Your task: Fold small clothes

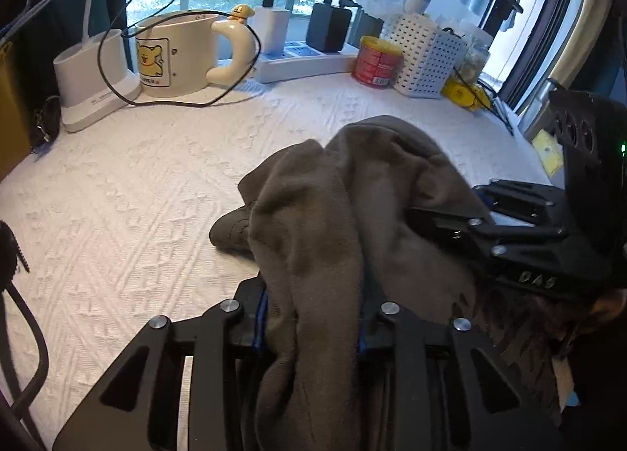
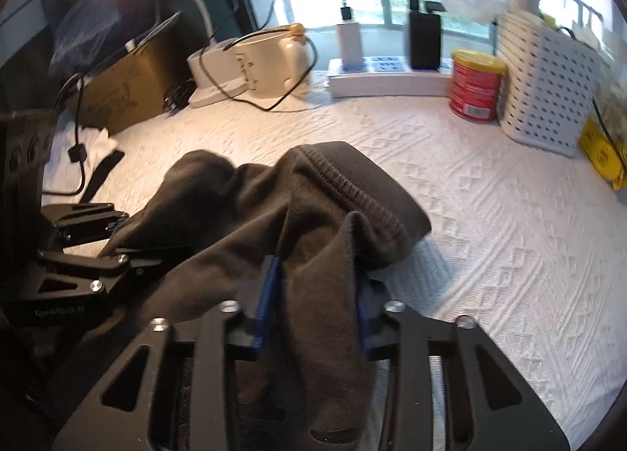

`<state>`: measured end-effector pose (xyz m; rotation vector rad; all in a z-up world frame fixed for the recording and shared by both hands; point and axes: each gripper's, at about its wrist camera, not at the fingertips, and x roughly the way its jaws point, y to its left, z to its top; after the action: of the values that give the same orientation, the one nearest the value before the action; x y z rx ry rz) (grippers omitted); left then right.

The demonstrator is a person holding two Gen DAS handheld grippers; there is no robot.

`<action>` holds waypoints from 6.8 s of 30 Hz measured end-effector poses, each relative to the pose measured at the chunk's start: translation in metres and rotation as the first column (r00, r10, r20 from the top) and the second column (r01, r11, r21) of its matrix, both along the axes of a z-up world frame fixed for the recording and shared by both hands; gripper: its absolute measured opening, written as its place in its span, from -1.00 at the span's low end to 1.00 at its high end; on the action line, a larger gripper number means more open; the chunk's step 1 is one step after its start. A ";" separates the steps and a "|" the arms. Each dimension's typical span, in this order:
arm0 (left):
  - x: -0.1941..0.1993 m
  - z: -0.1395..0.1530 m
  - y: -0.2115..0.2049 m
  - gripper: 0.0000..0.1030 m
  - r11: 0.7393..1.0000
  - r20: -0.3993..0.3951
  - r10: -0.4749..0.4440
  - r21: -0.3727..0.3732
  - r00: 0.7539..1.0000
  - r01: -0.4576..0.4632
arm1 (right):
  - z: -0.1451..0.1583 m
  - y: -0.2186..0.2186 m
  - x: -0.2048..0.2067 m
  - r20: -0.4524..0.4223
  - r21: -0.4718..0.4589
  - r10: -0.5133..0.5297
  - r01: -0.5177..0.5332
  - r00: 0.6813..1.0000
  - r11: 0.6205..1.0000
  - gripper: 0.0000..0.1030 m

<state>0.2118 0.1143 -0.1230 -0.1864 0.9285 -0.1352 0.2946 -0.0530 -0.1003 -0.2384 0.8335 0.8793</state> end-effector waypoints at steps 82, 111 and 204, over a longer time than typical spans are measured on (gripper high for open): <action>-0.211 0.155 0.090 -0.58 0.952 0.560 0.173 0.116 0.810 -0.283 | 0.181 0.052 -0.249 0.466 0.246 0.122 -0.261 0.876 0.934 -0.68; -0.062 0.043 0.139 -0.57 0.960 0.190 0.229 0.118 0.955 -0.254 | 0.033 0.141 -0.078 0.122 0.137 0.113 -0.130 0.986 0.982 -0.67; -0.187 0.157 -0.043 0.97 0.936 0.538 0.203 0.139 0.818 -0.324 | 0.104 -0.136 -0.193 0.258 0.230 -0.316 0.259 0.913 0.938 0.23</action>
<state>0.0249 0.0712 0.0343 -0.0591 0.3628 0.1781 0.1020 -0.1887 0.0036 -0.0692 0.4877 0.6196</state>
